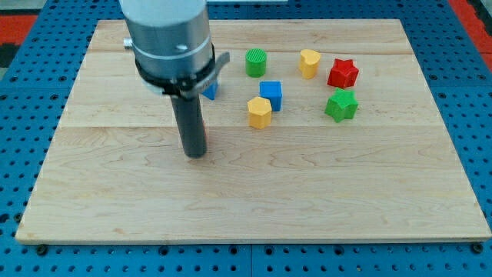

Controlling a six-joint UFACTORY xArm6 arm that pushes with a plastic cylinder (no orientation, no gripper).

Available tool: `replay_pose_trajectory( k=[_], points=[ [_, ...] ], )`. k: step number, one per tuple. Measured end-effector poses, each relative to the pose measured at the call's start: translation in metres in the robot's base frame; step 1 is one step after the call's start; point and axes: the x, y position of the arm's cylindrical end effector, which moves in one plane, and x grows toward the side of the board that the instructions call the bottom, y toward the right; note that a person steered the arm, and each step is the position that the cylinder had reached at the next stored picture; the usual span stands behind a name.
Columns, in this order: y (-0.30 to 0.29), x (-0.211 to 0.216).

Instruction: Push the red circle to the left of the yellow hexagon

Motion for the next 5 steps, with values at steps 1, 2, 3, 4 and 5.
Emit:
replay_pose_trajectory(
  k=[1, 2, 3, 4, 5],
  points=[
    [-0.008, -0.007],
    [-0.076, -0.015],
    [-0.052, -0.049],
    [-0.014, -0.052],
    [0.021, -0.038]
  ],
)
